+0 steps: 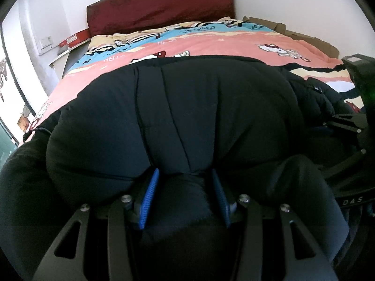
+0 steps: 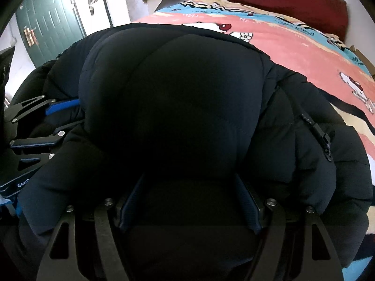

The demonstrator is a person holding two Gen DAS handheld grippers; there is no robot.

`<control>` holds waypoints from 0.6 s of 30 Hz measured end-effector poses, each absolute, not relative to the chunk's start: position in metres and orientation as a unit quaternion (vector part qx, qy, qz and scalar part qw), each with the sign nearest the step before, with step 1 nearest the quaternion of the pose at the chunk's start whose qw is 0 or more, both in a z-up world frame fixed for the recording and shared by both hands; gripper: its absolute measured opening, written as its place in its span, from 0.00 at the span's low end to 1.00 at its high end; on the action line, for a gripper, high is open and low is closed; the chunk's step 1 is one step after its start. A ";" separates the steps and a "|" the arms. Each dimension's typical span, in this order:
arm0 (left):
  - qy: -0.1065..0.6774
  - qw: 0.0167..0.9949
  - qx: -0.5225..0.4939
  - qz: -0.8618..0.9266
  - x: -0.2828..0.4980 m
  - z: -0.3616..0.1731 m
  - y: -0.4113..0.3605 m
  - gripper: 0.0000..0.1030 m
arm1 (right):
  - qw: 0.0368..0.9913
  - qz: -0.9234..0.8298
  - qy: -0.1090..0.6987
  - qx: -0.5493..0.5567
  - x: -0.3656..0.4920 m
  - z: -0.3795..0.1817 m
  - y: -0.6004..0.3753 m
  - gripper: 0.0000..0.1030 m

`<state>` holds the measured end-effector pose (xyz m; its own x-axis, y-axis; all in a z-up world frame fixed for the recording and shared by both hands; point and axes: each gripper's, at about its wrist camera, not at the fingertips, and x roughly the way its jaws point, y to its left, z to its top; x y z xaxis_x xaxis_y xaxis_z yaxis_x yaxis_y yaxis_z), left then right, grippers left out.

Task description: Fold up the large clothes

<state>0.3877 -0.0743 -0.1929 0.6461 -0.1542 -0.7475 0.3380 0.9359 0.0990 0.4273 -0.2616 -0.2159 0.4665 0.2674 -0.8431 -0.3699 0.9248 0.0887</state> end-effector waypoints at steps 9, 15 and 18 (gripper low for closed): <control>0.396 0.901 0.107 -0.141 0.391 -0.198 -0.073 0.43 | 0.856 0.186 0.480 -0.048 0.428 -0.222 -0.259 0.71; 0.399 0.900 0.106 -0.138 0.394 -0.198 -0.073 0.43 | 0.857 0.185 0.478 -0.044 0.427 -0.225 -0.262 0.71; 0.405 0.897 0.108 -0.139 0.394 -0.189 -0.074 0.43 | 0.856 0.182 0.483 -0.043 0.427 -0.220 -0.262 0.71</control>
<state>0.3941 -0.0737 -0.1889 0.6334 -0.1617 -0.7567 0.3360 0.9384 0.0808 0.4270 -0.2616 -0.2199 0.4682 0.2692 -0.8416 -0.3526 0.9303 0.1014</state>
